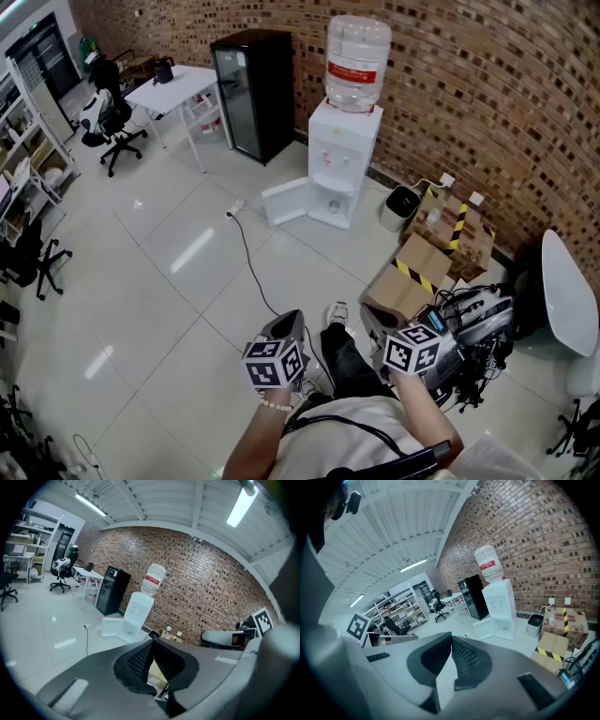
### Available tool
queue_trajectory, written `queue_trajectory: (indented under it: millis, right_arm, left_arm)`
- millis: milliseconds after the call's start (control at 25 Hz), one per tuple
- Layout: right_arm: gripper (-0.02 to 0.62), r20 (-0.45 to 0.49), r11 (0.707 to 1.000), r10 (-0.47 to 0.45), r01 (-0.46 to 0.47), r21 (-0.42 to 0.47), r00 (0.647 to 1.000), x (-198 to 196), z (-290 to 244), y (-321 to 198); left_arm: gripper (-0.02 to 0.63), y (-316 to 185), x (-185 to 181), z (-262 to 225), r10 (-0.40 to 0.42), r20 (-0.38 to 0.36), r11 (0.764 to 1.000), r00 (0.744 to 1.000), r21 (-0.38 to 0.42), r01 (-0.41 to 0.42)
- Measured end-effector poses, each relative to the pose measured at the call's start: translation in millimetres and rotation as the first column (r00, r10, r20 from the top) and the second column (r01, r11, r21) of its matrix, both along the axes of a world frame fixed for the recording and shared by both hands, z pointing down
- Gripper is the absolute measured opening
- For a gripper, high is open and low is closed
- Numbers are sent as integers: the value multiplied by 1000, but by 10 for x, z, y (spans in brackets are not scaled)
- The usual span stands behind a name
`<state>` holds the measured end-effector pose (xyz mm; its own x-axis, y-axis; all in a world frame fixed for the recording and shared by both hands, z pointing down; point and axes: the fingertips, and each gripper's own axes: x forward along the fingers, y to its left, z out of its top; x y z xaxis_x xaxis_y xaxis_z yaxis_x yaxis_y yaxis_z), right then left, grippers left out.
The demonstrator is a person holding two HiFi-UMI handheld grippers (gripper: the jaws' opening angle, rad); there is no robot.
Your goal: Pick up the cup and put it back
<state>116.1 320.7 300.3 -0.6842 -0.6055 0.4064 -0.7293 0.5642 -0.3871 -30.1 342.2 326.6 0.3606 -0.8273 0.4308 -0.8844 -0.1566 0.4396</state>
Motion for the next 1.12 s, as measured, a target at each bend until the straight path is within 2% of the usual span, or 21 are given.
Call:
queue_trajectory:
  millis: [360,680,1000,1040,1120]
  right_arm:
    - [17,17,1000,-1,2,-26,1000,-147,275,-807]
    - [25,40,998,-31,33,-52,999,-295,562,-1848]
    - [44,-7,995,-31,31,-91,999,-206,1011,-2927]
    - [108,-12,995,-32,30,-98,999,-190,1098,-3039]
    - [111,-32,993,-25,21,-114,999,-159,1294,-3234]
  left_arm:
    - [0,-709,-108,182,-1,31,1000,1000,-30,2]
    - [0,-1883,-49,412,35,57,996,998,-85,-30]
    - [0,-2911,128,682,60,85,988,995,-148,-47]
    - [0,-3003,138,734,60,88,987,994,-154,-46]
    - [0,-3153,147,843,61,93,985,994,-167,-45]
